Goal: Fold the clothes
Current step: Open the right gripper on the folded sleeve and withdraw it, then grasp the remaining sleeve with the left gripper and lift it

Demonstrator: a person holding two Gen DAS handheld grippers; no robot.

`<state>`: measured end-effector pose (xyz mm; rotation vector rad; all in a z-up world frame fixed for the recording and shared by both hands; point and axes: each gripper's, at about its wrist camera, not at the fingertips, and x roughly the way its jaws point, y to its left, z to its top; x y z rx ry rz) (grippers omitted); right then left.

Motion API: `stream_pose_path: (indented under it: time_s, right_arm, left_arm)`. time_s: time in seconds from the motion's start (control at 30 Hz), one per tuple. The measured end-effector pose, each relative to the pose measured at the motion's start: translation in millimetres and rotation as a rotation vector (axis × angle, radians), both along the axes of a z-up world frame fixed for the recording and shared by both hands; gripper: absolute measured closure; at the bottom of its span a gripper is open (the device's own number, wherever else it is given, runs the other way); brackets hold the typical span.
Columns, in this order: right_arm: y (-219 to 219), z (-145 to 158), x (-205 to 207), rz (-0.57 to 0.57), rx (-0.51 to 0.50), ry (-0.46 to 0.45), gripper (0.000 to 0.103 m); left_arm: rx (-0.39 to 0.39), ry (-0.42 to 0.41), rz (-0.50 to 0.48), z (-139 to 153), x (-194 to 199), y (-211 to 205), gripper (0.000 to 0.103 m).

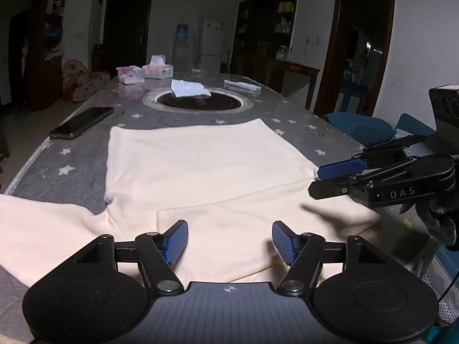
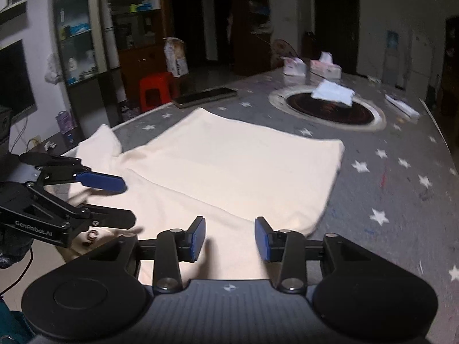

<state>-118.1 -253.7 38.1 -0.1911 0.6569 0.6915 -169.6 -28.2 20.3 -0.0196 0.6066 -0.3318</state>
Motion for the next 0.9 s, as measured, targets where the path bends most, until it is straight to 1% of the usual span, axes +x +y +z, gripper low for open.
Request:
stream_pose_path:
  time_s: [0.13, 0.27, 0.37, 0.43, 0.53, 0.63, 0.73, 0.83, 0.9]
  right_arm:
    - [12.0, -6.4, -3.5, 0.037, -0.017, 0.0, 0.055]
    - [20.4, -18.2, -3.3, 0.04, -0.043, 0.029, 0.051]
    - [23.9, -14.1, -5.3, 0.052, -0.041, 0.016, 0.05]
    - [27.9, -11.2, -4.9, 0.063, -0.034, 0.008, 0.046]
    - [39.6, -7.9, -1.1, 0.085, -0.024, -0.003, 0.045]
    - [55.7, -7.6, 3.5, 0.111, -0.008, -0.011, 0.045]
    - [70.5, -8.8, 4.7, 0.139, -0.005, -0.011, 0.046]
    - [83.8, -14.4, 3.4, 0.176, -0.024, 0.002, 0.049]
    - [88.8, -18.6, 2.4, 0.185, -0.041, 0.01, 0.049]
  left_arm:
    - [0.018, 0.012, 0.022, -5.5, -0.5, 6.7, 0.036]
    - [0.019, -0.009, 0.045, 1.4, -7.4, 16.9, 0.035]
    - [0.018, -0.027, 0.079, 6.8, -10.6, 27.5, 0.034]
    - [0.024, -0.038, 0.123, 9.8, -12.0, 38.2, 0.034]
    - [0.041, -0.045, 0.207, 12.2, -9.4, 56.6, 0.033]
    - [0.053, -0.044, 0.298, 13.9, -8.6, 78.3, 0.03]
    - [0.083, -0.046, 0.377, 14.2, -6.1, 100.7, 0.03]
    - [0.107, -0.047, 0.461, 14.2, -1.5, 125.0, 0.03]
    - [0.115, -0.046, 0.521, 13.4, 3.1, 141.7, 0.03]
